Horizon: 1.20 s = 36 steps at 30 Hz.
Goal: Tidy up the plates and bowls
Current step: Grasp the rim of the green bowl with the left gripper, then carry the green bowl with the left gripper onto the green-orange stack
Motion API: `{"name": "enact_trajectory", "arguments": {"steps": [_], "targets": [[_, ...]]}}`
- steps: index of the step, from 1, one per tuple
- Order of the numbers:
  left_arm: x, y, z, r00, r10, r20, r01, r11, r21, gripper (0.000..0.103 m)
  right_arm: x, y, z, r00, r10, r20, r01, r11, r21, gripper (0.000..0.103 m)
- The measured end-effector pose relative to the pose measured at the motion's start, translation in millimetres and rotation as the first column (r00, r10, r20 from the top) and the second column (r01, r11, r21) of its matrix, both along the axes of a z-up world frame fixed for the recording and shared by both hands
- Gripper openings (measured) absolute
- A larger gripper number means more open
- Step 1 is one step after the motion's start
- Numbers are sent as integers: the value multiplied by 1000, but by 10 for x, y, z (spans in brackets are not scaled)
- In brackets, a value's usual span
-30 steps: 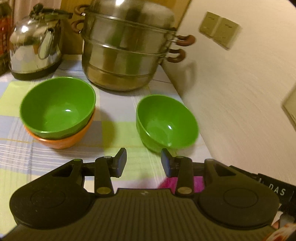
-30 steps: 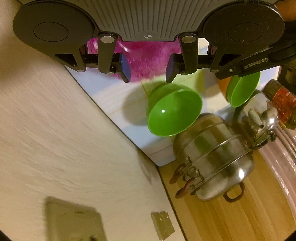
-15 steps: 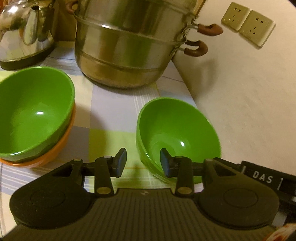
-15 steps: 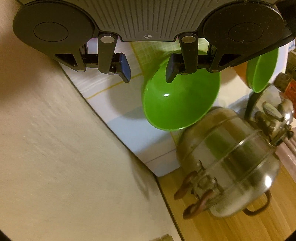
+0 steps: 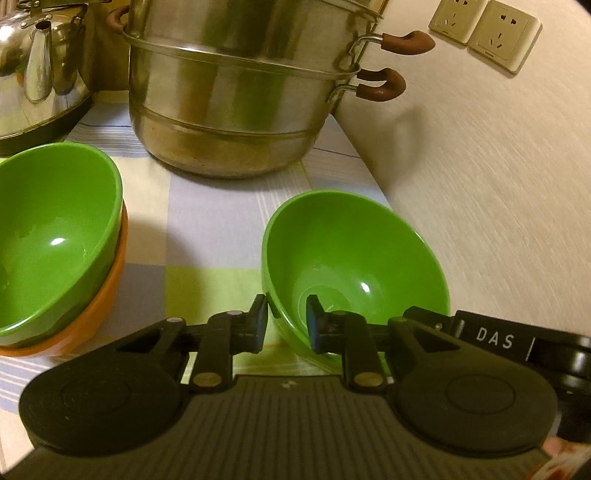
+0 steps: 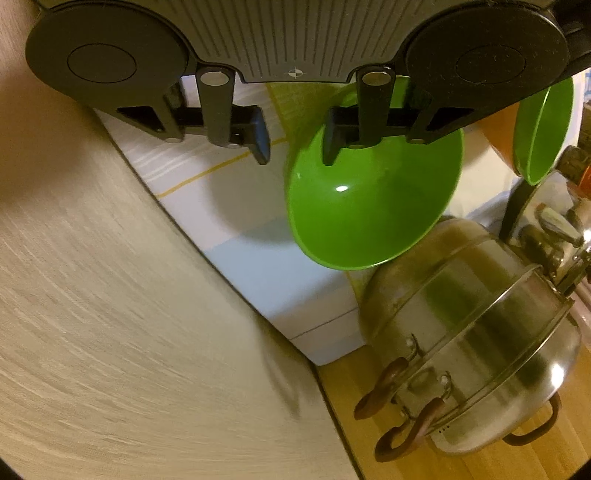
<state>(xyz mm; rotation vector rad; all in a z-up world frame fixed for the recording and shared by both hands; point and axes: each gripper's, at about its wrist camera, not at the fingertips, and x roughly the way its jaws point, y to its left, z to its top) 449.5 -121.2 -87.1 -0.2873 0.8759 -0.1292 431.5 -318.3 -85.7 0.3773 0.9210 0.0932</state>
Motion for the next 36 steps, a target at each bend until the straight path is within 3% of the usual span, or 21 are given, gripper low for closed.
{"name": "enact_trajectory", "arguments": {"steps": [2, 11, 18, 27, 36], "targets": [[0, 2, 4, 1000, -5, -5, 5, 1000, 2, 20, 9, 31, 12, 1000, 9, 4, -9, 1000, -5, 19], [-134, 2, 97, 1000, -19, -10, 19, 1000, 8, 20, -97, 97, 90, 1000, 23, 3, -22, 999, -45, 18], [-332, 39, 381, 999, -31, 17, 31, 999, -5, 19, -334, 103, 346, 999, 15, 40, -14, 999, -39, 18], [-831, 167, 789, 998, -23, 56, 23, 1000, 0, 19, -852, 204, 770, 997, 15, 75, -14, 1000, -19, 18], [-1401, 455, 939, 999, 6, 50, -7, 1000, 6, 19, -1361, 440, 995, 995, 52, 86, -52, 999, -1, 18]]}}
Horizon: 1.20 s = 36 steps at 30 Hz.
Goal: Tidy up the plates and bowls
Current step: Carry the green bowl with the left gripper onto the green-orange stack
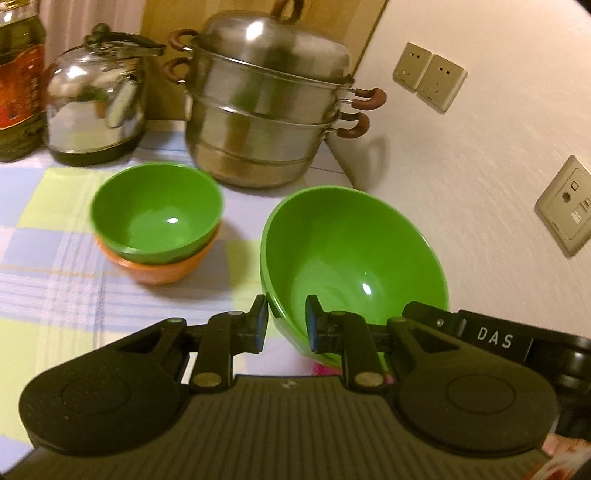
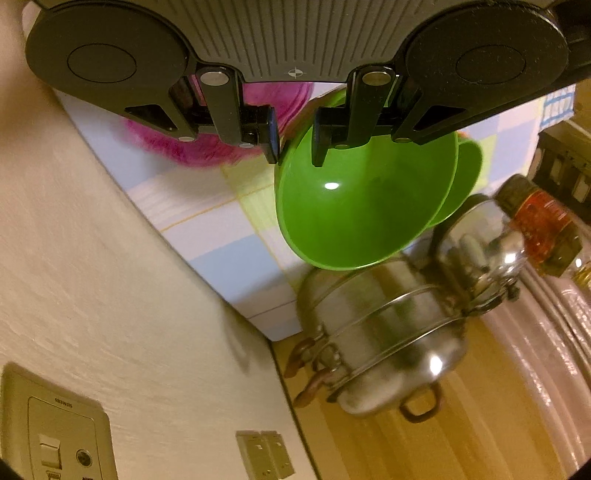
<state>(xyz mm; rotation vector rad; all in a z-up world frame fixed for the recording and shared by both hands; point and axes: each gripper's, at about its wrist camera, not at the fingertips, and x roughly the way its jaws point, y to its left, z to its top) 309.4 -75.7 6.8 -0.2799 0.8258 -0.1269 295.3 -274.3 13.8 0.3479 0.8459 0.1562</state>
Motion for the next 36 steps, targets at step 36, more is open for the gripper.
{"name": "enact_trajectory", "arguments": {"steps": [36], "targets": [[-62, 1219, 373, 991, 129, 36, -129, 992, -11, 19, 101, 1231, 307, 981, 188, 42, -187, 982, -31, 18]]}}
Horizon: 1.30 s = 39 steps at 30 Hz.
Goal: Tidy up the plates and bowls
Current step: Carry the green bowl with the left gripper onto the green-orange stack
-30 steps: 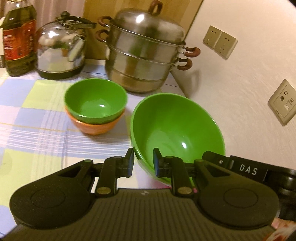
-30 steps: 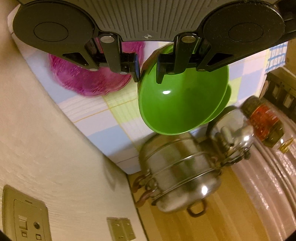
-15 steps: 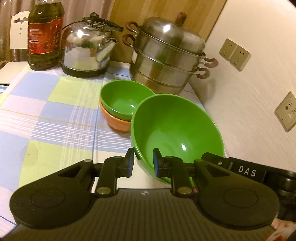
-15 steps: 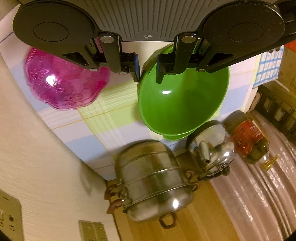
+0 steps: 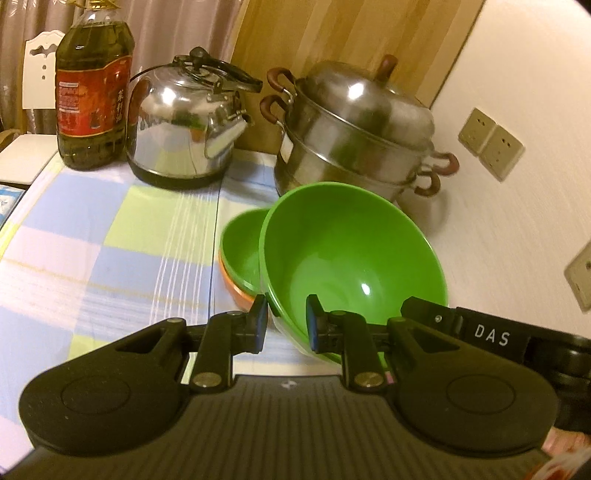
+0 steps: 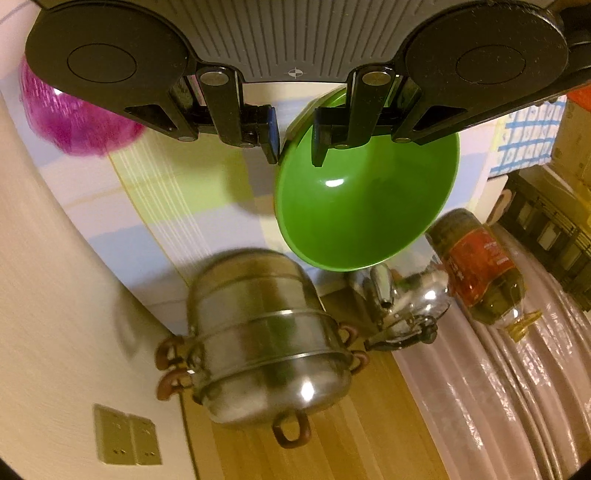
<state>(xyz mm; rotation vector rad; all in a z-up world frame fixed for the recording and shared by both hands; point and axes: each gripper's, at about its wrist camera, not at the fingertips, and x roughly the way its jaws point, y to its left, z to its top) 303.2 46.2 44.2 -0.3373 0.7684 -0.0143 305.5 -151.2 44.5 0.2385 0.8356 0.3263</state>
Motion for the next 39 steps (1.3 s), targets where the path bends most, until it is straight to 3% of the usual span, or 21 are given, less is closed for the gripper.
{"name": "enact_trajectory", "arguments": {"steps": [8, 18, 27, 39], "targets": [[580, 176, -39, 1000, -3, -27, 4, 1000, 22, 19, 599, 226, -44, 1000, 21, -14, -21, 1000, -19, 18], [988, 246, -380, 996, -12, -93, 16, 999, 38, 19, 1068, 406, -392, 998, 40, -44, -44, 996, -80, 18], [1068, 302, -588, 992, -15, -124, 20, 999, 38, 19, 1126, 509, -667, 997, 61, -53, -68, 989, -130, 18], [1102, 289, -653, 990, -11, -139, 18, 999, 48, 20, 1117, 574, -736, 997, 68, -28, -72, 983, -172, 18]]}}
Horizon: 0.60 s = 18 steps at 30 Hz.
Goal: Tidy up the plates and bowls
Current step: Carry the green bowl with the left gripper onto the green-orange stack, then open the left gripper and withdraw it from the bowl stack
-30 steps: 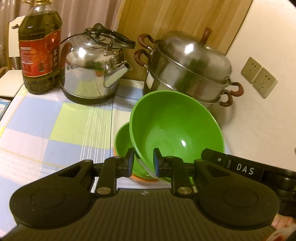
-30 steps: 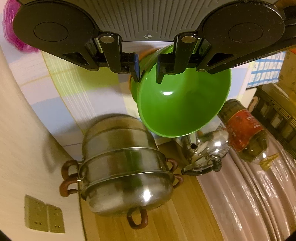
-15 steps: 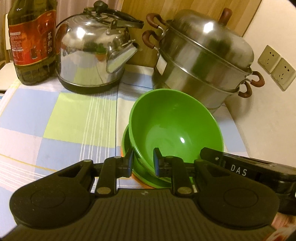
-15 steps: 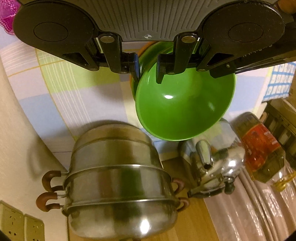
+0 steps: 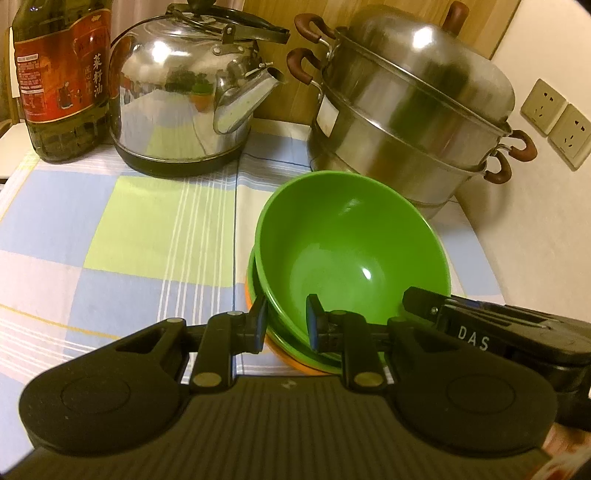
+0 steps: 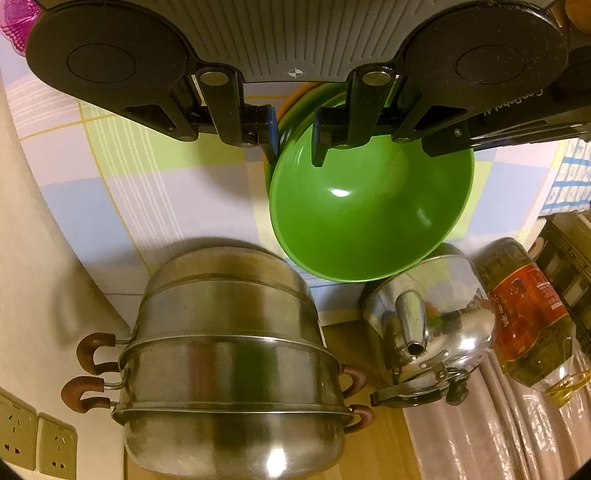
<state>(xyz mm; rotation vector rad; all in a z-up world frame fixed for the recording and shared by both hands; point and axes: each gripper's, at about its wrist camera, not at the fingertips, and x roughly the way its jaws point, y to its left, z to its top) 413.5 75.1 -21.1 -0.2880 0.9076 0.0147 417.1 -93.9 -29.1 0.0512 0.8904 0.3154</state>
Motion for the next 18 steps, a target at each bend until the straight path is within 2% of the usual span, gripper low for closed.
{"name": "enact_trajectory", "arguments": {"steps": [2, 6, 18], "targets": [[12, 3, -12, 1000, 5, -2, -5, 1000, 7, 21, 5, 2, -12, 1000, 1, -1, -1, 1000, 6, 19], [-5, 21, 21, 1000, 16, 19, -17, 1000, 27, 23, -3, -41, -32, 1000, 5, 16, -5, 1000, 24, 44], [-267, 51, 166, 998, 35, 56, -34, 999, -17, 23, -226, -281, 95, 998, -51, 32, 47, 994, 99, 45]]}}
